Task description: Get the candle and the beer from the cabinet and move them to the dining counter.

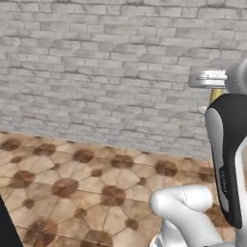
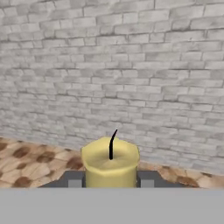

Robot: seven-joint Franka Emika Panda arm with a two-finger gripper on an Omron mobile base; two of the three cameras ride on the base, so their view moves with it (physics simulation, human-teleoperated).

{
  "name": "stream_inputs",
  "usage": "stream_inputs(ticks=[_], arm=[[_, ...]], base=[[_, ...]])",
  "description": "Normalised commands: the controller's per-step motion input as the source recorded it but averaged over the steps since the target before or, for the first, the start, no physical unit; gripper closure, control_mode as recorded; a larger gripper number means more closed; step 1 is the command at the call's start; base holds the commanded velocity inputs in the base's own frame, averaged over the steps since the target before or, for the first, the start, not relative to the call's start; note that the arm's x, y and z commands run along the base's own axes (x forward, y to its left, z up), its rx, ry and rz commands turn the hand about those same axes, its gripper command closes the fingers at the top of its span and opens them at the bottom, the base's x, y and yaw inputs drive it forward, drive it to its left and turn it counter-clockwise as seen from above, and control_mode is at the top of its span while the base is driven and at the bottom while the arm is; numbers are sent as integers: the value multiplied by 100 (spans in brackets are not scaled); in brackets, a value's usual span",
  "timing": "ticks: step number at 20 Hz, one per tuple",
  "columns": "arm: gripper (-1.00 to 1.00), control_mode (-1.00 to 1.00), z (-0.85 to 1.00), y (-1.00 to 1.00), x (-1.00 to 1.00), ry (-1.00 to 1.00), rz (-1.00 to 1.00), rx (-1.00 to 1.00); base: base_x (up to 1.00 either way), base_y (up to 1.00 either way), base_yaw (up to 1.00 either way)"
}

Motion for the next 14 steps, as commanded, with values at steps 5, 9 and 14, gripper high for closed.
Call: stream_inputs(ticks=[5, 9, 14], arm=[[100, 100, 0, 0, 0, 0, 0, 0], [100, 100, 0, 0, 0, 0, 0, 0], [100, 100, 0, 0, 0, 0, 0, 0]], base=[[100, -85, 31], [100, -47, 58], [99, -25, 70]])
